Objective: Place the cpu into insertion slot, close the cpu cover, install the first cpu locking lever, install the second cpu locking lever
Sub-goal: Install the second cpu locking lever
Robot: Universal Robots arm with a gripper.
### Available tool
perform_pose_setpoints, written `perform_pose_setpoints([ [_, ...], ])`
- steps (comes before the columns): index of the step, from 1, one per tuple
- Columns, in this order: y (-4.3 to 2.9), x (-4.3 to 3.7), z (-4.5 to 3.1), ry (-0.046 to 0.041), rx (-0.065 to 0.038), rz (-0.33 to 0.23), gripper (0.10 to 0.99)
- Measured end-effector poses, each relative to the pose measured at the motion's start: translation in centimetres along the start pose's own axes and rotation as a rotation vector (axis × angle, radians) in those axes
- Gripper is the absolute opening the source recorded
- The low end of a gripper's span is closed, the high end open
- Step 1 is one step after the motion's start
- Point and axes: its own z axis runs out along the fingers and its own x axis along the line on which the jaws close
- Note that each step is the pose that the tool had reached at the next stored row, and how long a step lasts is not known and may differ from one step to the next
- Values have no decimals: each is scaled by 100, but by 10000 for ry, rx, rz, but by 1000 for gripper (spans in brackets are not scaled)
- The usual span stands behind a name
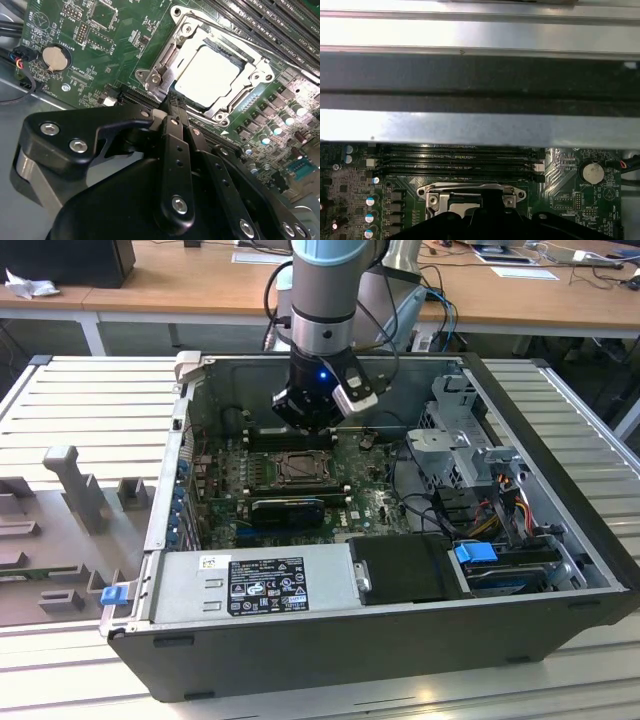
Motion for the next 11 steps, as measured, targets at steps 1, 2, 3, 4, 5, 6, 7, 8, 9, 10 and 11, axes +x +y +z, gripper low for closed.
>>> perform_pose_setpoints([
  [1, -8, 0, -1, 1, 1, -1, 106],
  [2, -16, 0, -1, 0, 0, 0, 106],
  [3, -21, 1, -1, 0, 0, 0, 106],
  [4, -25, 1, -2, 0, 1, 0, 106],
  [5, -30, 1, -2, 0, 0, 0, 106],
  [6, -34, 1, -2, 0, 0, 0, 106],
  [7, -41, 1, -3, 0, 0, 0, 106],
  [8, -47, 1, -3, 0, 0, 0, 106],
  [9, -55, 1, -4, 0, 0, 0, 106],
  [10, -60, 1, -4, 0, 0, 0, 106],
  [11, -63, 2, -4, 0, 1, 0, 106],
])
